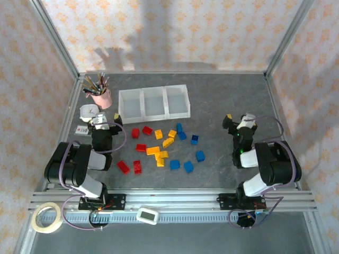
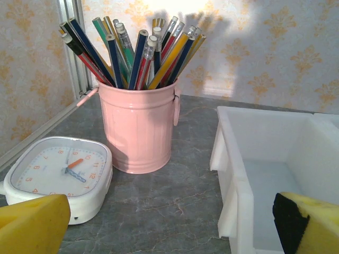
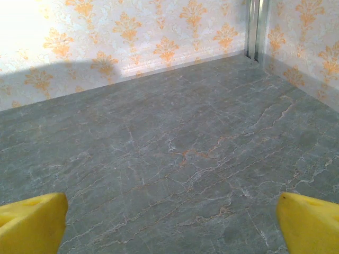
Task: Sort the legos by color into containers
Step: Pick up the lego from the middle-left of the table.
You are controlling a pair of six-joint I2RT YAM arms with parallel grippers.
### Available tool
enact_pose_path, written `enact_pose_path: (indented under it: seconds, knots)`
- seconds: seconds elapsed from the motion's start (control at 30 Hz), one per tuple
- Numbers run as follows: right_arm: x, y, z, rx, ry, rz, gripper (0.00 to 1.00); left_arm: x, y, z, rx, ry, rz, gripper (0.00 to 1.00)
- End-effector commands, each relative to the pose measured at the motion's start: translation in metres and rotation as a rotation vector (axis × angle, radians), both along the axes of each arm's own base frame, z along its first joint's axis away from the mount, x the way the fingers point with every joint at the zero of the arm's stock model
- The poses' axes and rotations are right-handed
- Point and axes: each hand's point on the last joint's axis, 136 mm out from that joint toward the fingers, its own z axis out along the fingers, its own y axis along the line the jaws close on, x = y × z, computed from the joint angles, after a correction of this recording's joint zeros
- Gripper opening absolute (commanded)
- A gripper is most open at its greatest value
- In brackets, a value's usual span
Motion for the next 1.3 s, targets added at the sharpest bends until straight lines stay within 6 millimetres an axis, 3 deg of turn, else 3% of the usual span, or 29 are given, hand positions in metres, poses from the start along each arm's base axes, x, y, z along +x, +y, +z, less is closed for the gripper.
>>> enact_pose_path:
  seconds: [0.0, 1.0, 1.27]
  knots:
    - [0.004, -0.001, 0.013, -0.009, -0.043, 0.000, 1.00, 0.004, -0.002, 0.006, 0.014, -0.019, -0.015, 1.00]
    - [0.003, -0.001, 0.013, -0.010, -0.044, 0.003, 1.00, 0.004, -0.002, 0.007, 0.013, -0.021, -0.015, 0.99]
    - [-0.004, 0.001, 0.029, -0.010, -0.076, 0.015, 1.00, -0.018, 0.001, 0.026, 0.006, -0.102, -0.004, 0.99]
